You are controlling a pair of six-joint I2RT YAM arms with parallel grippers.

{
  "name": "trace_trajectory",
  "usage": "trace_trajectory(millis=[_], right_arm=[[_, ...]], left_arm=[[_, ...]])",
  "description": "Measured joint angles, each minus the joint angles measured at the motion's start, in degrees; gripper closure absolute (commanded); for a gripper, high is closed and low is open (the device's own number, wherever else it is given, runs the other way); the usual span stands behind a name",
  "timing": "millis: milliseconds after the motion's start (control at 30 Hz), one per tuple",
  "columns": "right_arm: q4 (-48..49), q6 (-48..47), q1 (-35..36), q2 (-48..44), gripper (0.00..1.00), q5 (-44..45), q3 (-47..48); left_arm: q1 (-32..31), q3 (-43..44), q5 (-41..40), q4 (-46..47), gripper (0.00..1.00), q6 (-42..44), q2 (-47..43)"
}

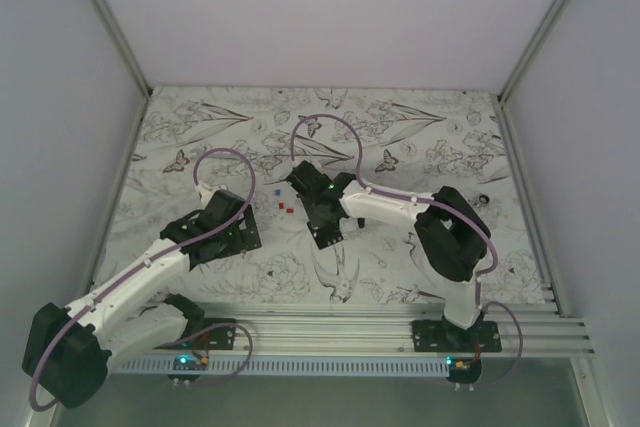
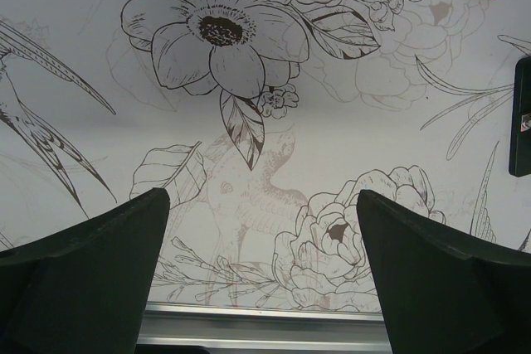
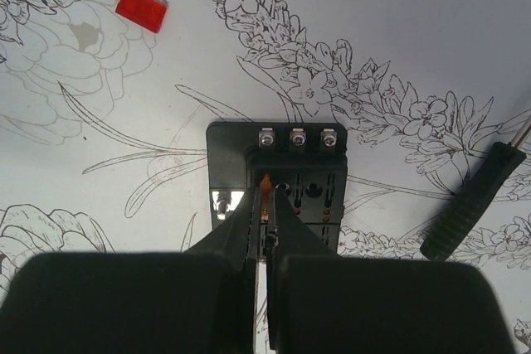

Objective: Snap on the fuse box
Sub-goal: Install the fuse at the fuse box base.

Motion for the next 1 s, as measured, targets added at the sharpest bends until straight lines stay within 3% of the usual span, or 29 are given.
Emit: trace_trajectory(millis=[433,767,1000], right_arm=[[9.20,0.98,-0.44,-4.39,1.00,-0.79,-8.70],[8.00,0.83,-1.44,-0.44,1.00,-0.96,-2.97],[11.61,0.90,-1.38,-2.99,1.00,-0.90,-7.56]], left_arm=[[0.00,0.00,0.17,0.02,0.00,-0.02,0.13],[0.00,0.00,0.22,0.00,0.00,-0.02,1.14],[0.00,0.00,0.22,0.00,0.00,-0.02,1.16]])
